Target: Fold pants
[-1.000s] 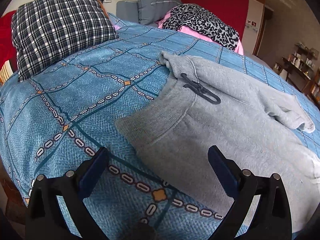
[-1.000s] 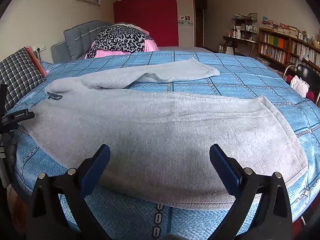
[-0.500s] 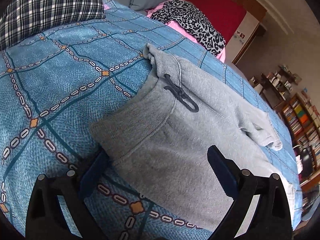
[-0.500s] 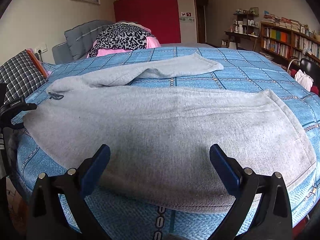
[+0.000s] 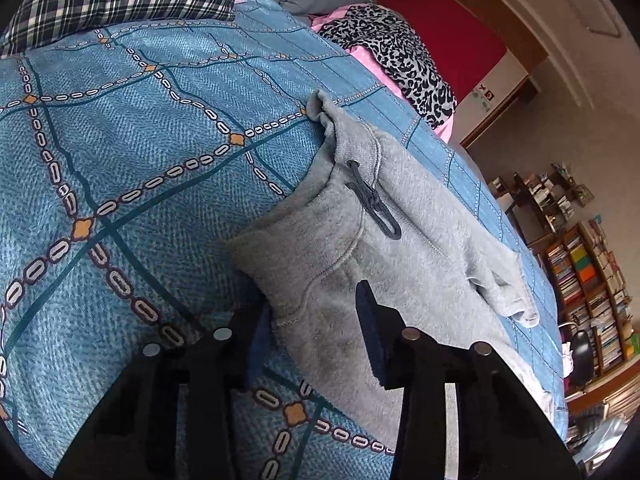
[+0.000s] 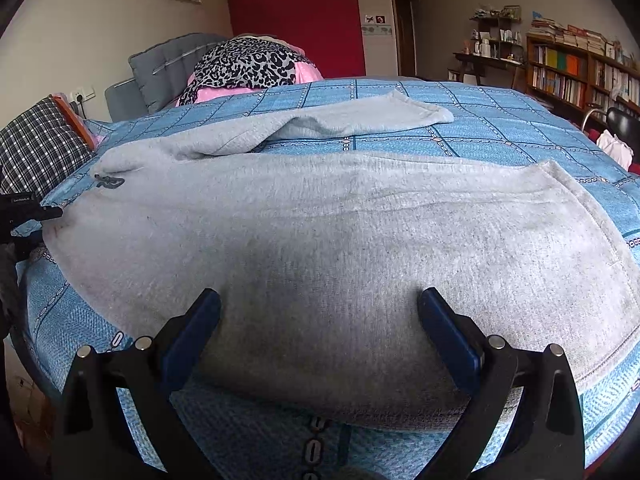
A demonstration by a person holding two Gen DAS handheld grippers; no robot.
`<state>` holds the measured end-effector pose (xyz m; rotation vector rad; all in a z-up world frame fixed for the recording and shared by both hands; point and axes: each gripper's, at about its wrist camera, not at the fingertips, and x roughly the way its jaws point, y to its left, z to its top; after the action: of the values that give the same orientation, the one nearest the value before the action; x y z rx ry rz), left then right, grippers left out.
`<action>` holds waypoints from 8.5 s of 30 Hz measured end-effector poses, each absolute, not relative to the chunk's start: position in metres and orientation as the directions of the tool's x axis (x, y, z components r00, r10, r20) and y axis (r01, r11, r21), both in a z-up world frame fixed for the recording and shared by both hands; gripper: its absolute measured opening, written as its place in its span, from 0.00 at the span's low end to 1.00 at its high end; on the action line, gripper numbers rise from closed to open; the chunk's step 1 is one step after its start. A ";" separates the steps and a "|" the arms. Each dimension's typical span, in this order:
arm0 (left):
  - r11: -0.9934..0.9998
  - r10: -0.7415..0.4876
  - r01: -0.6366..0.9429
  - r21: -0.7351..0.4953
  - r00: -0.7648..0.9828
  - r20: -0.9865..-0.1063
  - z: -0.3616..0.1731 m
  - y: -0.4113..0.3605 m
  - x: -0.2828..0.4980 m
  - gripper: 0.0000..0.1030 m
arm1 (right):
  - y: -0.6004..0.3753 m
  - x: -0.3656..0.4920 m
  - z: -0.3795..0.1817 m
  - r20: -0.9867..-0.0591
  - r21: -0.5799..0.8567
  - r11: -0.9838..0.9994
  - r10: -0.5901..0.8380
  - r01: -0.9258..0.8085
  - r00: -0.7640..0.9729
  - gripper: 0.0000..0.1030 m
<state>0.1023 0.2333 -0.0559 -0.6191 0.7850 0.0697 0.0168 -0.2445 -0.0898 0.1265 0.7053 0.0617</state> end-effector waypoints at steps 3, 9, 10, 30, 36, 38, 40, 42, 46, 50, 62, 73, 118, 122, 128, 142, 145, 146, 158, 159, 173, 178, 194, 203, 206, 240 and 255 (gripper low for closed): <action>0.825 -0.147 -0.295 -0.482 0.712 -0.686 -0.056 0.232 0.101 0.34 | -0.245 0.018 -0.093 -0.643 0.150 0.989 0.110 -0.016 0.758 0.98; 0.833 -0.116 -0.322 -0.450 0.694 -0.711 -0.056 0.231 0.107 0.23 | -0.246 0.018 -0.098 -0.653 0.152 0.988 0.128 -0.037 0.747 0.98; 0.828 -0.110 -0.333 -0.451 0.692 -0.713 -0.055 0.232 0.106 0.16 | -0.246 0.019 -0.097 -0.657 0.148 0.988 0.127 -0.038 0.743 0.98; 0.871 -0.070 -0.292 -0.394 0.721 -0.690 -0.034 0.223 0.034 0.13 | -0.298 -0.005 -0.073 -0.619 0.176 0.981 0.044 0.084 0.784 0.98; 0.868 -0.010 -0.346 -0.357 0.706 -0.708 -0.044 0.224 0.034 0.33 | -0.361 -0.032 -0.075 -0.612 0.178 0.939 -0.129 0.295 0.781 0.98; 0.878 0.071 -0.367 -0.306 0.733 -0.676 -0.032 0.221 0.028 0.64 | -0.381 -0.043 -0.075 -0.601 0.178 0.910 -0.200 0.374 0.774 0.98; 0.885 0.155 -0.391 -0.253 0.760 -0.631 -0.020 0.216 0.022 0.65 | -0.399 -0.054 -0.076 -0.588 0.171 0.875 -0.279 0.454 0.759 0.98; 0.893 0.218 -0.400 -0.206 0.786 -0.579 -0.009 0.209 0.019 0.72 | -0.416 -0.060 -0.076 -0.583 0.181 0.841 -0.326 0.510 0.744 0.98; 0.934 0.211 -0.326 -0.144 0.832 -0.514 0.003 0.182 0.026 0.83 | -0.437 -0.058 -0.083 -0.594 0.202 0.821 -0.331 0.534 0.733 0.97; 0.970 0.115 -0.208 -0.128 0.850 -0.513 0.001 0.153 0.045 0.87 | -0.444 -0.047 -0.091 -0.615 0.216 0.829 -0.295 0.516 0.731 0.71; 0.994 0.104 -0.101 0.042 0.746 -0.658 -0.055 0.116 0.105 0.89 | -0.454 -0.053 -0.046 -0.533 0.220 0.818 -0.355 0.531 0.768 0.23; 0.986 0.123 -0.006 0.168 0.704 -0.700 -0.071 0.116 0.094 0.89 | -0.462 -0.060 -0.082 -0.618 0.037 0.769 -0.484 0.638 0.619 0.70; 0.995 0.041 0.053 0.089 0.587 -0.809 -0.038 0.153 0.406 0.91 | -0.427 0.457 -0.062 -0.766 0.117 0.976 -0.030 0.185 0.643 0.97; 0.989 -0.023 0.137 0.061 0.540 -0.841 -0.051 0.147 0.425 0.91 | -0.435 0.492 -0.080 -0.788 0.140 0.968 -0.018 0.208 0.615 0.97; 0.969 -0.051 0.237 0.075 0.486 -0.872 -0.072 0.136 0.442 0.92 | -0.435 0.529 -0.102 -0.820 0.167 0.970 0.037 0.177 0.571 0.97; 0.964 -0.189 0.255 -0.071 0.473 -0.860 -0.064 0.133 0.461 0.19 | -0.409 0.544 -0.094 -0.760 0.031 0.994 -0.046 0.107 0.648 0.07; 0.974 -0.148 0.224 -0.028 0.537 -0.831 -0.053 0.128 0.462 0.13 | -0.401 0.547 -0.074 -0.689 -0.014 0.993 -0.093 0.115 0.719 0.07; 0.976 -0.137 0.217 -0.013 0.565 -0.814 -0.047 0.126 0.461 0.05 | -0.399 0.548 -0.067 -0.664 -0.027 0.992 -0.109 0.123 0.740 0.07; 0.993 -0.071 0.117 -0.004 0.573 -0.817 -0.058 0.153 0.481 0.00 | -0.369 0.609 -0.102 -0.665 -0.253 0.957 -0.277 0.139 0.693 0.20; 0.993 -0.069 0.119 -0.004 0.552 -0.831 -0.064 0.152 0.482 0.00 | -0.372 0.614 -0.106 -0.694 -0.245 0.960 -0.273 0.139 0.666 0.26; 0.949 0.174 0.114 0.293 0.586 -0.792 -0.078 0.141 0.474 0.80 | -0.337 0.565 -0.083 -0.772 -0.058 0.995 0.003 -0.076 0.635 0.80; 0.931 0.333 -0.078 0.356 0.582 -0.742 -0.079 0.170 0.490 0.75 | -0.361 0.573 -0.117 -0.827 -0.027 1.000 -0.017 -0.010 0.563 0.90; 0.989 -0.023 0.119 0.085 0.699 -0.715 0.004 0.144 0.365 0.84 | -0.262 0.442 -0.033 -0.745 0.146 0.947 0.294 -0.285 0.598 0.84; 0.974 -0.154 0.226 -0.012 0.626 -0.765 -0.021 0.117 0.268 0.85 | -0.130 0.374 -0.065 -0.834 0.084 0.839 0.355 -0.538 0.423 0.84; 0.967 -0.189 0.254 -0.033 0.616 -0.765 -0.035 0.111 0.253 0.86 | -0.114 0.396 -0.090 -0.875 0.097 0.855 0.317 -0.509 0.366 0.84; 1.000 -0.021 0.012 -0.017 0.594 -0.804 -0.060 0.221 0.376 0.43 | -0.086 0.514 -0.096 -0.850 0.209 0.884 0.376 -0.418 0.369 0.95; 0.969 -0.231 0.234 -0.077 0.751 -0.618 -0.003 0.186 0.312 0.17 | -0.328 0.616 -0.068 -0.839 0.170 0.971 0.051 0.171 0.542 0.82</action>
<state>0.3121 0.1862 -0.0026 0.0051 0.6747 -0.2539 0.6162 -0.3278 -0.0684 0.2432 0.9978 -0.0720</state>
